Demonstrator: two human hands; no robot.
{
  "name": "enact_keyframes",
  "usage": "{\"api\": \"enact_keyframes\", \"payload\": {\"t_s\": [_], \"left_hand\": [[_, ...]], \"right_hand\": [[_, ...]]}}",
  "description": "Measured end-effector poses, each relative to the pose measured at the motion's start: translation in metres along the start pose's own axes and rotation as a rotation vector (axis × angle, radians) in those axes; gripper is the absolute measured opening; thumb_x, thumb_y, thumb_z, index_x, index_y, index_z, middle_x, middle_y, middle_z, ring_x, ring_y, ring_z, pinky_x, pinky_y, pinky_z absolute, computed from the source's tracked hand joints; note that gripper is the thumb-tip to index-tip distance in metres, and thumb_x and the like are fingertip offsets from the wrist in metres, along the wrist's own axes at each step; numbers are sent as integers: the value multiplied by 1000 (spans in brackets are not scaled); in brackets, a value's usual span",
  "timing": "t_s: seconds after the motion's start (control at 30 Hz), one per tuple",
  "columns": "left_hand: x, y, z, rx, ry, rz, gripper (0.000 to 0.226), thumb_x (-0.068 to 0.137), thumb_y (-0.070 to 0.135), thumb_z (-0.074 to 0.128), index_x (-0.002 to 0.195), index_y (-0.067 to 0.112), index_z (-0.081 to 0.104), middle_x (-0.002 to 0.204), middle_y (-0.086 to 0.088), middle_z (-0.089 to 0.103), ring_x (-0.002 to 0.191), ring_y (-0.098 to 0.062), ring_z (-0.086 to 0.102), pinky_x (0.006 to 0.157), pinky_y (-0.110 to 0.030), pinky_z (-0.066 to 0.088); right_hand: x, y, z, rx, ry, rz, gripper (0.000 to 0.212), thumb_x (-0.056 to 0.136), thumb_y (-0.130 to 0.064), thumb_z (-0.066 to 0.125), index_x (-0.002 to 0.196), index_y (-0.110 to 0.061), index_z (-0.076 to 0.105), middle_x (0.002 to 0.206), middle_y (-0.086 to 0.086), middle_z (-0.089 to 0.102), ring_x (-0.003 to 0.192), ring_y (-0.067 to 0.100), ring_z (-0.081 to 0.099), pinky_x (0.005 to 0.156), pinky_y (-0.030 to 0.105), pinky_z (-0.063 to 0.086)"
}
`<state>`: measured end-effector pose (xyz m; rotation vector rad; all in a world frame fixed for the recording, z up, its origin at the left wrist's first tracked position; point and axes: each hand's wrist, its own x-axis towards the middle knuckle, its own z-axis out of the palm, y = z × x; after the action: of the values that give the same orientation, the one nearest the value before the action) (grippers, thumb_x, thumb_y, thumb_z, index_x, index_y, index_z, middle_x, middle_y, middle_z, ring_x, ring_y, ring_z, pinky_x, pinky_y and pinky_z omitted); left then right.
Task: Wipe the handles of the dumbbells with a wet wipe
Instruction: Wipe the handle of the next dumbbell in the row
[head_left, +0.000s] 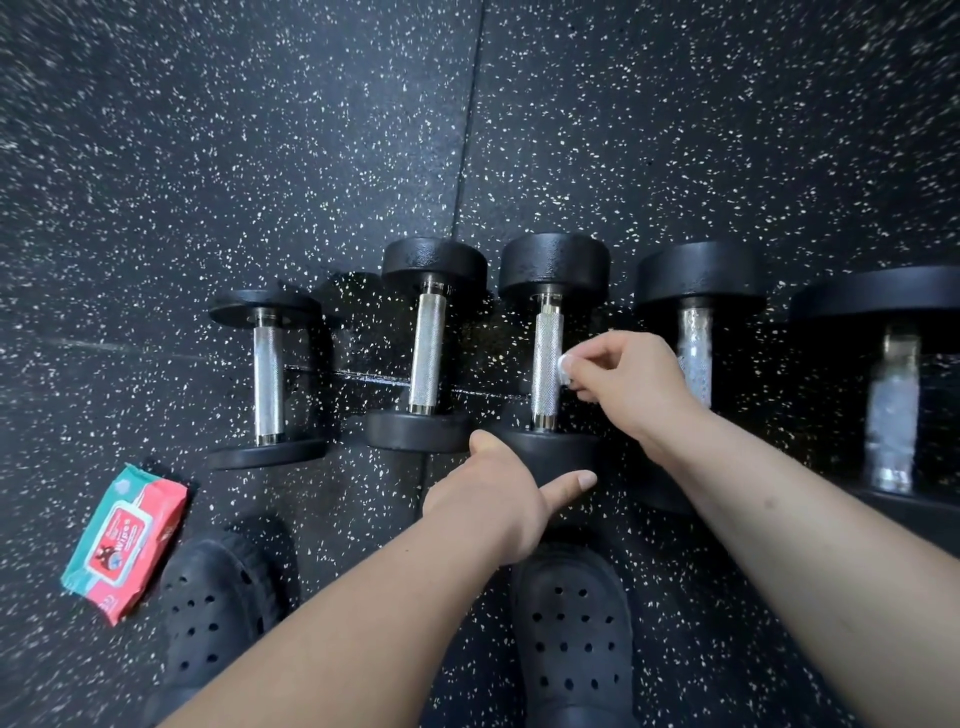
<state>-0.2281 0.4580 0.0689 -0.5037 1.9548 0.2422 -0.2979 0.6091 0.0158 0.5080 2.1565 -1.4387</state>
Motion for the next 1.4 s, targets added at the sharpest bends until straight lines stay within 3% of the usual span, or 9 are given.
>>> {"api": "enact_keyframes", "payload": {"t_s": [0.13,0.37,0.6,0.77,0.93,1.03,1.17,1.3,1.4], "left_hand": [[0,0,-1,15,-12,-2,127,67,101,47,147,6,16,92,-4,68,100,-32,69,92,-43,56],[-1,0,-1,-3,-12,-2,118,70,97,51,141,8,20,97,-6,68,103,-33,69,94,-44,55],[-1,-1,-1,7,-2,7,127,71,99,50,148,4,17,81,-1,57,99,-29,66,83,-38,51],[-1,-2,-1,35,-15,23,120,80,88,53,154,5,9,82,-3,53,97,-31,63,84,-40,52],[-2,1,-1,-6,-2,-6,111,69,99,50,132,12,25,81,-3,61,93,-31,66,77,-38,49],[-3,3,1,-28,9,-15,108,65,102,49,122,13,28,80,-2,60,91,-31,66,73,-38,47],[-7,7,0,24,4,-33,109,76,92,57,138,8,26,88,-1,63,84,-26,63,71,-35,47],[-9,8,-3,23,-2,-46,103,77,89,58,134,8,28,79,-2,57,81,-24,60,72,-35,47],[-8,6,-3,12,5,-30,106,73,95,55,131,10,29,79,-2,56,86,-24,61,74,-35,46]], "right_hand": [[-11,-6,-10,-269,-207,-8,8,76,-23,83,70,-28,81,66,-6,75,63,9,66,69,31,55],[5,-6,-1,-49,93,-48,11,77,-46,80,87,-43,77,81,-8,78,83,17,76,87,49,62],[-4,2,-13,-289,-184,-39,8,78,-34,89,76,-33,80,73,-10,78,77,15,75,87,46,62],[-4,3,-4,-212,-18,-54,9,86,-31,83,78,-30,79,82,-14,78,85,10,73,90,42,59],[-13,-3,-9,-424,-206,-64,10,79,-28,86,75,-28,77,73,-15,76,77,6,72,77,33,58],[-16,-14,-16,-558,-287,-146,12,76,-32,89,73,-30,77,70,-19,74,70,1,70,78,31,59],[-12,-32,-20,-481,-175,-383,8,82,-26,83,83,-32,78,74,-16,74,72,1,68,74,18,52],[2,-33,-6,-869,-58,-820,9,90,-27,76,96,-34,79,95,-13,69,91,17,64,66,31,50],[11,-22,5,-1080,-50,-993,13,96,-32,68,91,-26,78,102,-6,61,95,23,56,58,33,45]]}}
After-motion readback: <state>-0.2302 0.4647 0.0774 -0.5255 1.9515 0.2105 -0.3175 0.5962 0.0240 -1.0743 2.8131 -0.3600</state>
